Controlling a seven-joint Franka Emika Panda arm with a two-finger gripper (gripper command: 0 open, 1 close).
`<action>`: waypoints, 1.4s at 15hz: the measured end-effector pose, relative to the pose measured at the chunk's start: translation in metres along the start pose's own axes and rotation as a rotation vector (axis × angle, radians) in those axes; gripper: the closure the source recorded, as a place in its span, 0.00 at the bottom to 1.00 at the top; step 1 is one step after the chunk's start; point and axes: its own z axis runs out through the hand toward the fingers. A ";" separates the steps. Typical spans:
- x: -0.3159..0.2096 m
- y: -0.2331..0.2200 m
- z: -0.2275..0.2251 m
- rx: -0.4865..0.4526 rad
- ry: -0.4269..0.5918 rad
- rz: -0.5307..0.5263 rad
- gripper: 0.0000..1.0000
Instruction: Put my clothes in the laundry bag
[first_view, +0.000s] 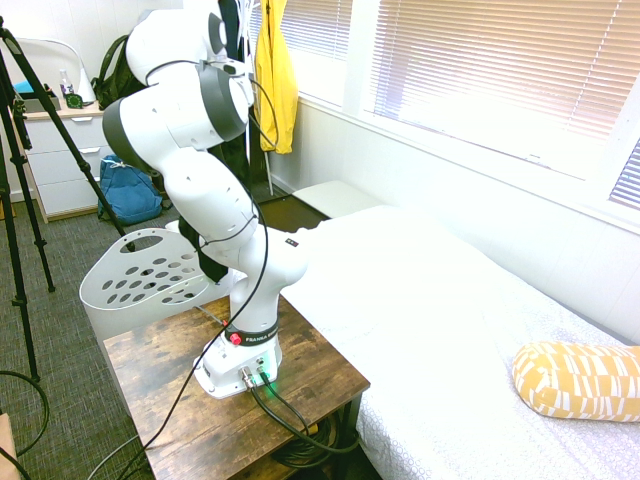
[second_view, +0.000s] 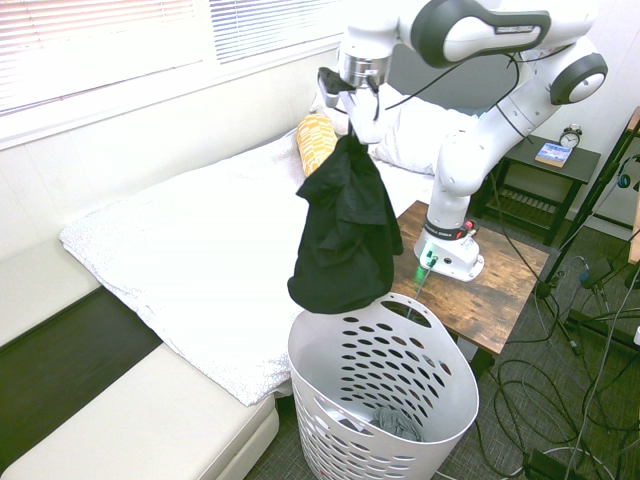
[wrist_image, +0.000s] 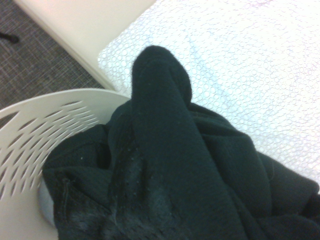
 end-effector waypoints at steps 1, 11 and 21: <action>-0.028 -0.006 -0.005 0.002 -0.008 -0.030 1.00; -0.151 -0.069 0.121 -0.105 -0.211 -0.142 0.00; -0.152 -0.052 0.199 -0.120 -0.280 -0.145 0.00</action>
